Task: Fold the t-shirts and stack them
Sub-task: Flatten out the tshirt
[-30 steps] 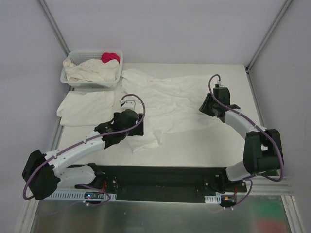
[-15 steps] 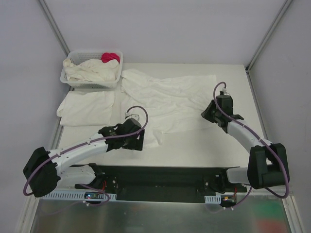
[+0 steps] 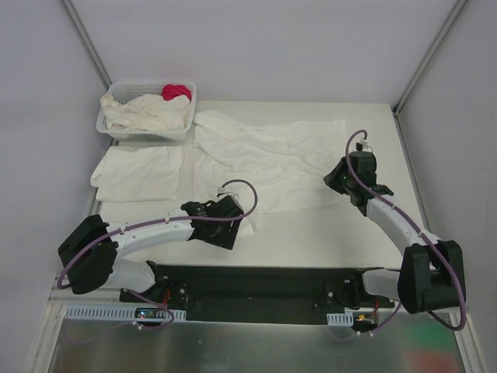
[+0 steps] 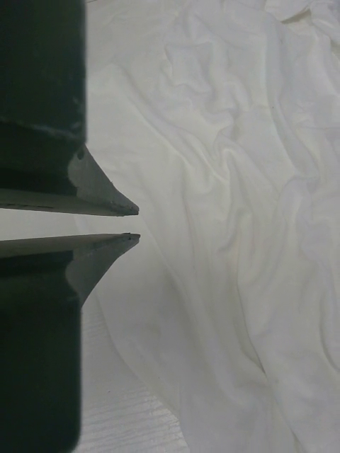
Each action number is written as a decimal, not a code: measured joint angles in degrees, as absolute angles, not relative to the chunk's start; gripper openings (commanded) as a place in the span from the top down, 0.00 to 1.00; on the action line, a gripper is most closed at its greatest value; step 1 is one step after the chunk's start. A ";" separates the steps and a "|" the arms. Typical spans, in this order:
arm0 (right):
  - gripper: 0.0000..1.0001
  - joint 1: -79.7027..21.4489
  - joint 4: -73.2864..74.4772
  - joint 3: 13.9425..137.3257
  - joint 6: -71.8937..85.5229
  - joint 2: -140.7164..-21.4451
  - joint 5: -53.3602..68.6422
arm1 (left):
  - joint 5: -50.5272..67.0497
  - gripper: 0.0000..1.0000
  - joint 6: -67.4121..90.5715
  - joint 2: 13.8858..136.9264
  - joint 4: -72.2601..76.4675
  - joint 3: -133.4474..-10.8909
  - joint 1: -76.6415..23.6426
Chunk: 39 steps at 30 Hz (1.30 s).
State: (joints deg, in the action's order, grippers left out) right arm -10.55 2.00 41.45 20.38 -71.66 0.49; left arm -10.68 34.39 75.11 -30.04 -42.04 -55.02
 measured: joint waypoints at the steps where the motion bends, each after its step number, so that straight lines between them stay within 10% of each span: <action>1: 0.84 -10.55 2.00 41.45 20.38 -71.66 0.25 | -10.94 0.35 34.06 75.77 -30.00 -42.74 -55.20; 22: 0.96 -10.55 1.98 41.39 20.36 -70.94 -0.86 | -13.30 0.57 33.50 82.08 -30.57 -47.27 -57.82; 39: 0.95 -10.52 0.97 43.92 21.06 -74.41 -1.23 | -14.22 1.00 33.47 85.30 -30.74 -50.87 -58.59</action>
